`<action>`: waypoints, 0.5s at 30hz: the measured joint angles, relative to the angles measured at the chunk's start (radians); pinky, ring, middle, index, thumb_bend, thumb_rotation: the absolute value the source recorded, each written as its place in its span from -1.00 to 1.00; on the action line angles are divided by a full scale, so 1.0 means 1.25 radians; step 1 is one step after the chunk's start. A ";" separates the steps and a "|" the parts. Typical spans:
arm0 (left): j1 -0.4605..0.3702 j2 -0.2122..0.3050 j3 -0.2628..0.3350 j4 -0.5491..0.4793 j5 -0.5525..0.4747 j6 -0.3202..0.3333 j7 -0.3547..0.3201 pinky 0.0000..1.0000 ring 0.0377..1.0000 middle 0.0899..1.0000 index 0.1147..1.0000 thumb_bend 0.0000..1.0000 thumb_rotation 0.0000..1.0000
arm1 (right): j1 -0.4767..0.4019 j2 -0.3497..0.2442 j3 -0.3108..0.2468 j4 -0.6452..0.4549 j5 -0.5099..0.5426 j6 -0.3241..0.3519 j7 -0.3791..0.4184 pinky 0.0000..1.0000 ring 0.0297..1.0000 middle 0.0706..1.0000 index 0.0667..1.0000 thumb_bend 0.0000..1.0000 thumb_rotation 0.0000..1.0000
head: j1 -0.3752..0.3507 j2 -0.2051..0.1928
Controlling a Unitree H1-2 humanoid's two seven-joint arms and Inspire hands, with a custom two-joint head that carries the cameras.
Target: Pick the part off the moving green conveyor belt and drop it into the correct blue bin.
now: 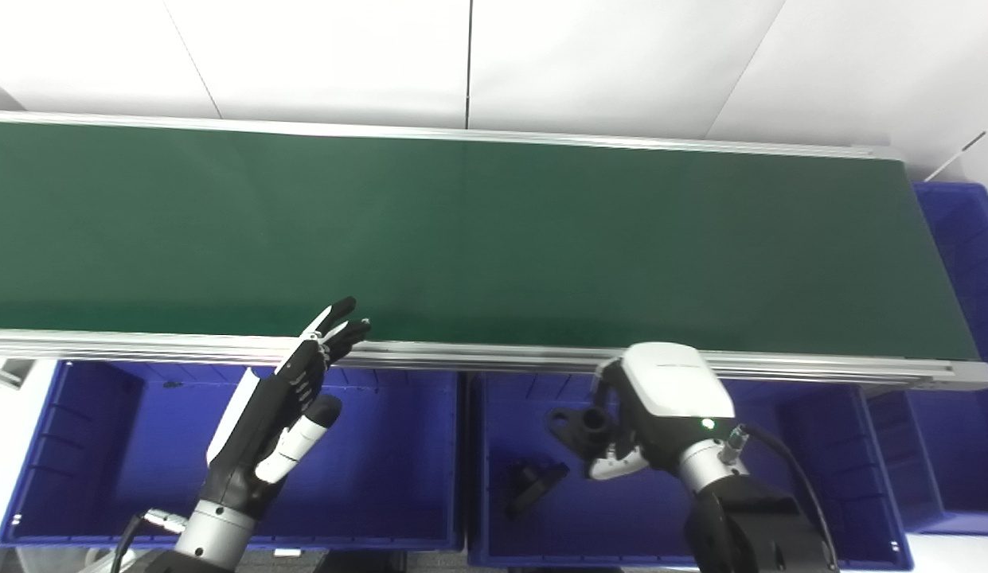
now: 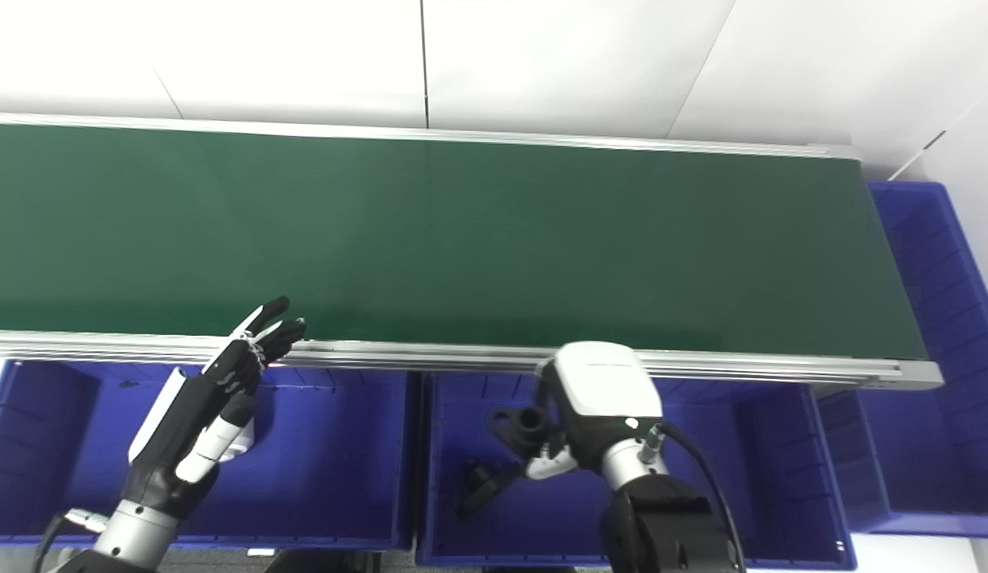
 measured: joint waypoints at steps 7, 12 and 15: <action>-0.002 0.001 0.001 -0.002 0.001 0.011 -0.005 0.85 0.79 0.74 0.85 0.31 0.71 | 0.001 0.014 -0.008 0.018 -0.091 -0.014 0.029 -0.03 0.14 0.27 0.33 0.99 0.15 | 0.011 -0.002; -0.003 0.001 0.002 -0.008 0.001 0.025 -0.006 0.87 0.81 0.75 0.85 0.24 0.69 | 0.001 0.029 -0.008 0.018 -0.111 -0.020 0.046 0.17 0.29 0.36 0.35 1.00 0.14 | 0.013 -0.005; -0.003 0.001 0.003 -0.011 0.001 0.029 -0.007 0.89 0.81 0.75 0.85 0.25 0.67 | 0.001 0.030 -0.013 0.017 -0.108 -0.024 0.048 0.25 0.34 0.40 0.37 1.00 0.14 | 0.018 -0.007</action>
